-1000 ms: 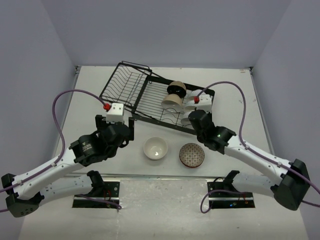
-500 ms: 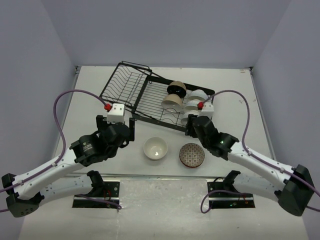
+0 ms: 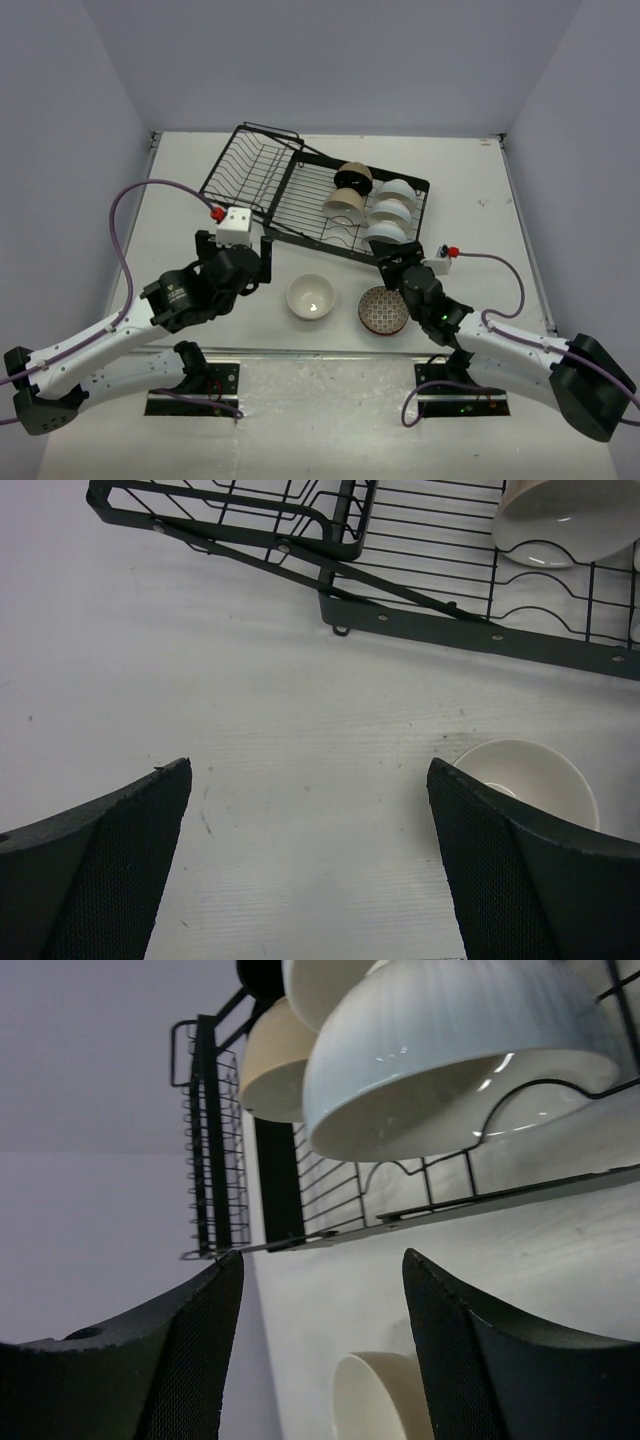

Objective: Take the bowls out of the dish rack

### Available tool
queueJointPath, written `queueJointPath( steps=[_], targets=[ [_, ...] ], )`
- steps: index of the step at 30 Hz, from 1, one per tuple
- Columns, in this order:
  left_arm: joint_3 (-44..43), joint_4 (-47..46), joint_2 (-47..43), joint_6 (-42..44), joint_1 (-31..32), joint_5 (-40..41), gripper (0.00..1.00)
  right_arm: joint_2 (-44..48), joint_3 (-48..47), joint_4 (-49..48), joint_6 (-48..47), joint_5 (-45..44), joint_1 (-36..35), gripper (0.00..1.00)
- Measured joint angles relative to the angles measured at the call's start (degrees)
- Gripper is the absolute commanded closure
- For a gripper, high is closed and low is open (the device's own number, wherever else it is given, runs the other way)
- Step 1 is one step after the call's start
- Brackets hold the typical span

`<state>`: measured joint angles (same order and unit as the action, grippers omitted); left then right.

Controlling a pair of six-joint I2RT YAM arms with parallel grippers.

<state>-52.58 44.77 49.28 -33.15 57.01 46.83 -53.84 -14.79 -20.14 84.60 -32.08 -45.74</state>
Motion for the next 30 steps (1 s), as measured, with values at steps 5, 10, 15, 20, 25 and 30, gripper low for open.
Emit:
queueJointPath(
  steps=[5,10,15,20,25,30],
  targets=[
    [0.2,-0.4,-0.5,0.0,0.0,-0.4,0.0,-3.7,0.0,-9.0,4.2,-1.6,0.0,0.36],
    [0.9,-0.6,-1.3,0.8,0.0,-1.3,0.0,-7.4,-1.3,-9.4,8.9,-4.0,0.0,0.38],
    [1.0,-1.2,-2.7,1.4,0.0,-2.3,0.0,-11.6,-3.6,-9.1,12.2,-6.0,1.2,0.41],
    [1.6,-2.1,-2.7,2.3,0.0,-3.8,0.0,-17.4,-6.2,-9.4,13.1,-6.2,3.9,0.42],
    [1.9,-2.4,-2.3,2.9,0.0,-5.1,0.0,-22.7,-9.2,-10.4,12.7,-6.2,4.6,0.49],
    [1.9,-3.6,-2.4,3.6,0.0,-6.2,0.0,-25.1,-10.4,-11.6,12.8,-7.1,4.6,0.51]
  ],
)
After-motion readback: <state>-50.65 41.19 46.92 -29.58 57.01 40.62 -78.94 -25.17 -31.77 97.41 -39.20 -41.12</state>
